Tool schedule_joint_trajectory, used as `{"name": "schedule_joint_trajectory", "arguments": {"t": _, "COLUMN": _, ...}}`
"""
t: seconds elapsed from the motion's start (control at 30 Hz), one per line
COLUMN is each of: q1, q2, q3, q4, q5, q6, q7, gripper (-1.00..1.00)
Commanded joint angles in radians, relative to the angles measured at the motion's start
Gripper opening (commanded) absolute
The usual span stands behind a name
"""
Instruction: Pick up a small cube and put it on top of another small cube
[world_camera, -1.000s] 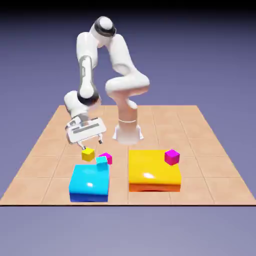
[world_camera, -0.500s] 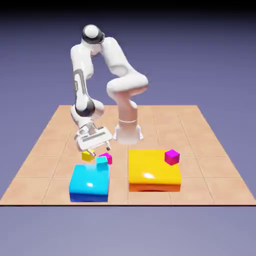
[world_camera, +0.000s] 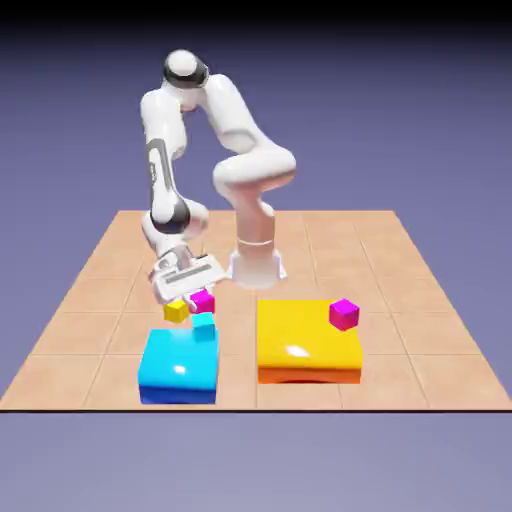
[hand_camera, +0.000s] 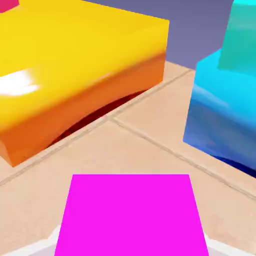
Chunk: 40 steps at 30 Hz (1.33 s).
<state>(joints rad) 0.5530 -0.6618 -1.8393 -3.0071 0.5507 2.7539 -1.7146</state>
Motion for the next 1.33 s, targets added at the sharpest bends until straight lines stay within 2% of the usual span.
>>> {"name": "schedule_joint_trajectory", "arguments": {"t": 0.0, "q1": 0.008, "q2": 0.020, "q3": 0.018, "q4": 0.018, "q5": 0.015, "q6": 0.009, "q7": 0.038, "gripper": -1.00}}
{"name": "schedule_joint_trajectory", "arguments": {"t": 0.07, "q1": 0.019, "q2": 0.015, "q3": 0.082, "q4": 0.030, "q5": 0.007, "q6": 0.001, "q7": 0.080, "gripper": -1.00}}
{"name": "schedule_joint_trajectory", "arguments": {"t": 0.87, "q1": 0.887, "q2": -0.220, "q3": 0.380, "q4": 0.191, "q5": -0.479, "q6": -0.033, "q7": 0.912, "gripper": -1.00}}
{"name": "schedule_joint_trajectory", "arguments": {"t": 0.93, "q1": 0.886, "q2": -0.240, "q3": 0.372, "q4": 0.173, "q5": -0.503, "q6": -0.049, "q7": 0.887, "gripper": -1.00}}
{"name": "schedule_joint_trajectory", "arguments": {"t": 1.23, "q1": 1.184, "q2": -0.251, "q3": 0.148, "q4": 0.188, "q5": -0.500, "q6": 0.169, "q7": 0.841, "gripper": -1.00}}
{"name": "schedule_joint_trajectory", "arguments": {"t": 1.27, "q1": 1.184, "q2": -0.251, "q3": 0.148, "q4": 0.188, "q5": -0.500, "q6": 0.169, "q7": 0.841, "gripper": 1.00}}
{"name": "schedule_joint_trajectory", "arguments": {"t": 1.3, "q1": 1.184, "q2": -0.251, "q3": 0.148, "q4": 0.188, "q5": -0.500, "q6": 0.169, "q7": 0.841, "gripper": 1.00}}
